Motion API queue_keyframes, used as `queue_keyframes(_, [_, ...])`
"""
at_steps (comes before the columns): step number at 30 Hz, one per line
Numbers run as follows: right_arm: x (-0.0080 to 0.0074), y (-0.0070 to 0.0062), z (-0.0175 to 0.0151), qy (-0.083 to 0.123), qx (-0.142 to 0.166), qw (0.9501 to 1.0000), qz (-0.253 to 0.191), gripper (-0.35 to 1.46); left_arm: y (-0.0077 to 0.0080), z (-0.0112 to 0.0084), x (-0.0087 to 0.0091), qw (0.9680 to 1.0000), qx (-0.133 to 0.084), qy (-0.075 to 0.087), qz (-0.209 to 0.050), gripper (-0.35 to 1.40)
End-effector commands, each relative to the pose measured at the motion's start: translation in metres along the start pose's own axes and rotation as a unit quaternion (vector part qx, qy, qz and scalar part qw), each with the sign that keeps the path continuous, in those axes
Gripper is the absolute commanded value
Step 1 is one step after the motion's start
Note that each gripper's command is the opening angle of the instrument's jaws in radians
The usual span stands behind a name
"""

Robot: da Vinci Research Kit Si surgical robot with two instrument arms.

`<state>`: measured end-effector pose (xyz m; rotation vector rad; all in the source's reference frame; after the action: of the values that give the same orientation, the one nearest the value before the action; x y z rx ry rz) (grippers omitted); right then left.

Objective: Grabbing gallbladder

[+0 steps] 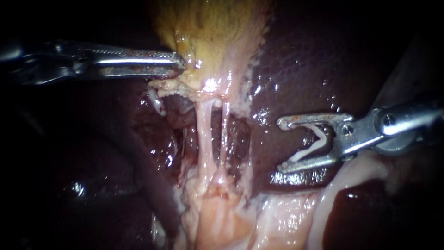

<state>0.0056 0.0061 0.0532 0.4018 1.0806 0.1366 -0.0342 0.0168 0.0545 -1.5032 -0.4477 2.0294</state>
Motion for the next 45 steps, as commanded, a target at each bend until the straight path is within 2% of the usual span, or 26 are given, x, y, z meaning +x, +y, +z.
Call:
queue_keyframes(1, [0.0000,0.0001,0.0000,0.000,0.000,1.0000,0.000,0.50,0.0001,0.0000,0.0000,1.0000,0.000,0.000,0.000,-0.35])
queue_keyframes(9, [0.0000,0.0001,0.0000,0.000,0.000,1.0000,0.000,0.50,0.0008,-0.0004,0.0003,1.0000,-0.001,0.000,0.000,-0.35])
queue_keyframes(10, [0.0000,0.0001,0.0000,0.000,0.000,1.0000,0.000,0.50,0.0009,-0.0005,0.0004,1.0000,-0.001,0.002,0.000,-0.23])
queue_keyframes(11, [0.0000,0.0001,0.0000,0.000,0.000,1.0000,0.000,0.50,0.0011,-0.0007,0.0004,1.0000,-0.001,0.003,0.000,-0.01])
queue_keyframes(15, [0.0000,0.0001,0.0000,0.000,0.000,1.0000,0.000,0.50,0.0013,-0.0013,0.0005,1.0000,-0.003,0.009,0.000,0.34])
queue_keyframes(18, [0.0000,0.0001,0.0000,0.000,0.000,1.0000,0.000,0.50,0.0011,-0.0016,0.0004,0.9999,-0.005,0.009,-0.003,0.51])
queue_keyframes(23, [0.0000,0.0001,0.0000,0.000,0.000,1.0000,0.000,0.50,0.0007,-0.0014,0.0002,0.9998,0.003,0.011,0.015,0.74])
queue_keyframes(29, [0.0000,0.0001,0.0000,0.000,0.000,1.0000,0.000,0.50,-0.0004,-0.0010,-0.0008,0.9996,0.013,0.010,0.023,0.79])
queue_keyframes(34, [0.0000,0.0001,0.0000,0.000,0.000,1.0000,0.000,0.50,-0.0012,0.0006,-0.0029,0.9994,0.017,0.010,0.029,0.69])
queue_keyframes(40, [0.0000,0.0001,0.0000,0.000,0.000,1.0000,0.000,0.50,-0.0022,0.0028,-0.0055,0.9991,0.021,0.011,0.036,0.67])
queue_keyframes(45, [0.0000,0.0001,0.0000,0.000,0.000,1.0000,0.000,0.50,-0.0026,0.0037,-0.0063,0.9988,0.023,0.011,0.041,0.61])
